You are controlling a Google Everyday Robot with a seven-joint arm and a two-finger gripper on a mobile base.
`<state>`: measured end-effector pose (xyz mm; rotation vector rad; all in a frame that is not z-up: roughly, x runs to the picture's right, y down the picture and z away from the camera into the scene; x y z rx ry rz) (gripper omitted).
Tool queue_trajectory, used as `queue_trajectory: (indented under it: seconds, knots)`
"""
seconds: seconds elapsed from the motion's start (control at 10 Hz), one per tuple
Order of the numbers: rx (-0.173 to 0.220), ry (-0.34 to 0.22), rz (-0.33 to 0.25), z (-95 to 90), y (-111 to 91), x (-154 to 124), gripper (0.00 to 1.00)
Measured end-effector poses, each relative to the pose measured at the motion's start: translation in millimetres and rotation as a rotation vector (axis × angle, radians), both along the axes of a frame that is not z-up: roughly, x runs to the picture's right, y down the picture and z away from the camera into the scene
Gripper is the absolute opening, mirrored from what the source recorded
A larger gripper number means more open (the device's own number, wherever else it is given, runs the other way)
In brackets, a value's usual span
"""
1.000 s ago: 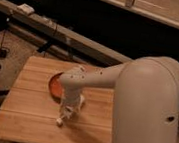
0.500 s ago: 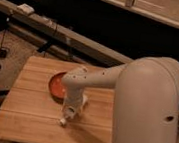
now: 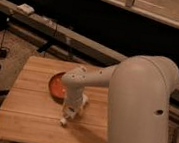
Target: Place the bottle in the ceramic bowl
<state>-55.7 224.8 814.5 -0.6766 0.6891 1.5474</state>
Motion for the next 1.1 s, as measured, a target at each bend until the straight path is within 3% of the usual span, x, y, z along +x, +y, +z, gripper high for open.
queue_trajectory:
  seconds: [0.2,0.6,1.1]
  knots:
    - [-0.002,0.014,-0.004,6.5,0,2,0.58]
    - [0.008,0.031,0.011,7.9,-3,10,0.17]
    - [0.022,0.135,0.057,-10.2,-18,42,0.14]
